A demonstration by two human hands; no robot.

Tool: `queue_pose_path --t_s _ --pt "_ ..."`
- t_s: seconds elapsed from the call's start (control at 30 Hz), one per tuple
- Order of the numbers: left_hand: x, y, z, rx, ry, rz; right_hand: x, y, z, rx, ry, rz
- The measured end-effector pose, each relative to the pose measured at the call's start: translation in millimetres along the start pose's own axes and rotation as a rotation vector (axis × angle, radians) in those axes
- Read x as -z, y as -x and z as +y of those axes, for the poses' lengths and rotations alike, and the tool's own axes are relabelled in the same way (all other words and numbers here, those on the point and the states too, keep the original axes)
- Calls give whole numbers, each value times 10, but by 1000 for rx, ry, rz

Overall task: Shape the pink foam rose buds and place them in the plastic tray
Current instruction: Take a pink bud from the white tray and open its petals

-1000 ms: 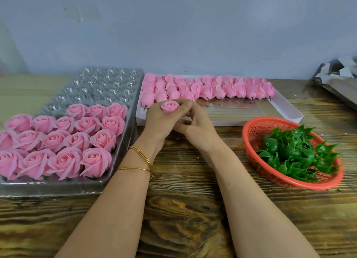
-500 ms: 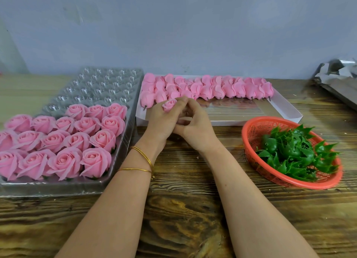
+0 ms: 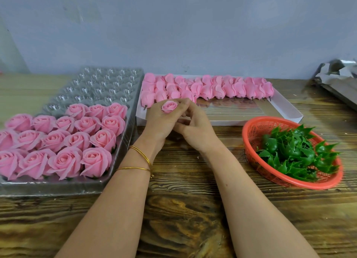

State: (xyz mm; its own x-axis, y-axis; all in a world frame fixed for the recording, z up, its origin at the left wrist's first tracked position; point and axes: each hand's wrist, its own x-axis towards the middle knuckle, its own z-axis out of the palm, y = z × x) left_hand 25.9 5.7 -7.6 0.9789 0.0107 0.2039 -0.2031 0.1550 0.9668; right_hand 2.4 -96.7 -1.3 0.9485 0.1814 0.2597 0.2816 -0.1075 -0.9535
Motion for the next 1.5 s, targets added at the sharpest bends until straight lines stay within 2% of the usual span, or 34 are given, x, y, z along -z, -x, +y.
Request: queue_pose_path --t_s 0.33,0.87,1.07,1.23,1.5 --pt "-39 -22 -24 14 14 59 -15 -25 37 48 67 98" --pt "19 -4 -2 -38 -14 -13 -6 -25 29 53 29 43" --pt "-34 -23 7 20 -23 49 -18 -34 42 64 35 87" --pt "-48 -9 36 55 -4 33 -17 -23 51 90 65 107" --pt "-8 -15 -18 -19 -69 -2 -15 -36 70 93 107 105"
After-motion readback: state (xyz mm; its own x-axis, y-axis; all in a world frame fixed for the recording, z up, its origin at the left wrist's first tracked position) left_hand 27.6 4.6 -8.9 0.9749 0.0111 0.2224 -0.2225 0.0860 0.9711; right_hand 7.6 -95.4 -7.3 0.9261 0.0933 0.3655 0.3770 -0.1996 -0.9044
